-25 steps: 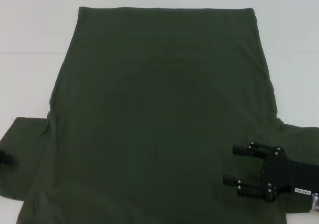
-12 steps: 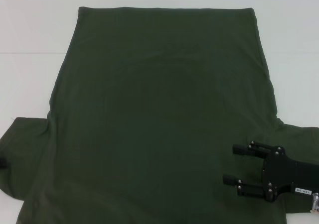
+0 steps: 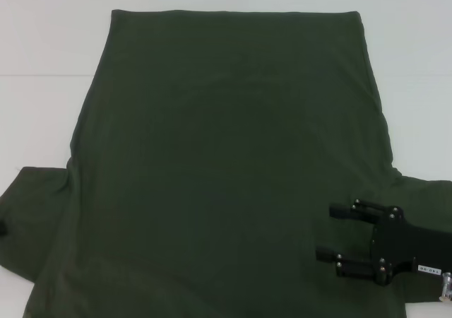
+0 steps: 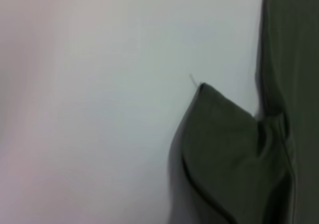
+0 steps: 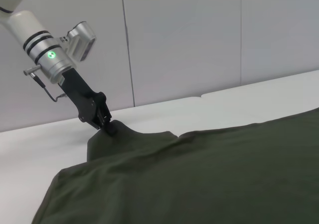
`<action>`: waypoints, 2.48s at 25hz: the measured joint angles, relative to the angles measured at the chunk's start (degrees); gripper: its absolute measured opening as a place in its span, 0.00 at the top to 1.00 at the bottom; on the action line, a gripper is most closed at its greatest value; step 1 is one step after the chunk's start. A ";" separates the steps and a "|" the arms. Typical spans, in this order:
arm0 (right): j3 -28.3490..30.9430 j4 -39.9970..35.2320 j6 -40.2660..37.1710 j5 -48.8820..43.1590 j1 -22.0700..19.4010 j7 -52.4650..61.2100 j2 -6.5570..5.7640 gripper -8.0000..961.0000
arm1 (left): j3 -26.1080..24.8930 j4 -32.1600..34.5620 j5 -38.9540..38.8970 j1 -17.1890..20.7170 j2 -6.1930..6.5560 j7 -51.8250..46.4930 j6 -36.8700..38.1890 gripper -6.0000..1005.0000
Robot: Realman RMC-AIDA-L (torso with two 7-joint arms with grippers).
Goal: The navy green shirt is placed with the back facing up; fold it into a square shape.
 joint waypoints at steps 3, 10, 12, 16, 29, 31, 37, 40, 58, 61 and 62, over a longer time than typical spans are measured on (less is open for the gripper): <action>0.00 0.00 -0.04 0.78 -0.01 -0.01 0.00 0.16 | 0.08 2.63 -0.02 -0.03 -0.08 0.02 1.01 0.97; 0.00 -0.05 -1.21 2.37 -0.25 -0.16 -0.07 0.16 | 0.07 8.93 0.37 -0.22 0.66 -0.22 2.97 0.97; 0.00 -0.06 -1.36 2.40 -0.24 -0.16 -0.09 0.16 | 0.11 10.13 0.38 -0.46 1.04 -0.21 3.36 0.96; 0.00 -0.09 -1.36 2.43 -0.05 -0.16 -0.04 0.16 | 0.13 10.81 0.41 -1.35 2.02 -0.08 4.51 0.96; 0.00 1.64 -0.62 2.44 0.14 -0.34 0.26 0.16 | 4.39 14.08 0.17 -6.11 -2.02 -0.64 10.19 0.95; 0.00 1.99 -0.20 2.44 0.20 -0.37 0.24 0.16 | 4.42 14.62 -0.09 -7.45 -3.25 -0.70 11.75 0.95; 0.00 2.78 -0.05 2.43 0.21 -0.39 0.28 0.16 | 4.59 14.54 -0.31 -9.92 -6.55 -0.65 13.24 0.95; -0.01 2.85 -0.13 2.43 0.10 -0.39 0.24 0.16 | 4.65 13.22 -0.19 -10.01 -7.60 -0.23 12.45 0.95; 0.07 2.86 -0.08 2.80 -0.18 -0.42 0.29 0.16 | 0.39 -0.31 -5.57 -6.44 -3.53 2.36 10.86 0.80; 0.09 2.88 -0.04 2.90 -0.13 -0.44 0.30 0.16 | 0.36 0.04 -6.97 -6.00 -3.31 4.19 11.67 0.81; 0.09 2.89 -0.03 2.92 -0.13 -0.45 0.27 0.16 | 0.27 0.19 -8.03 -5.74 -3.03 5.84 12.24 0.82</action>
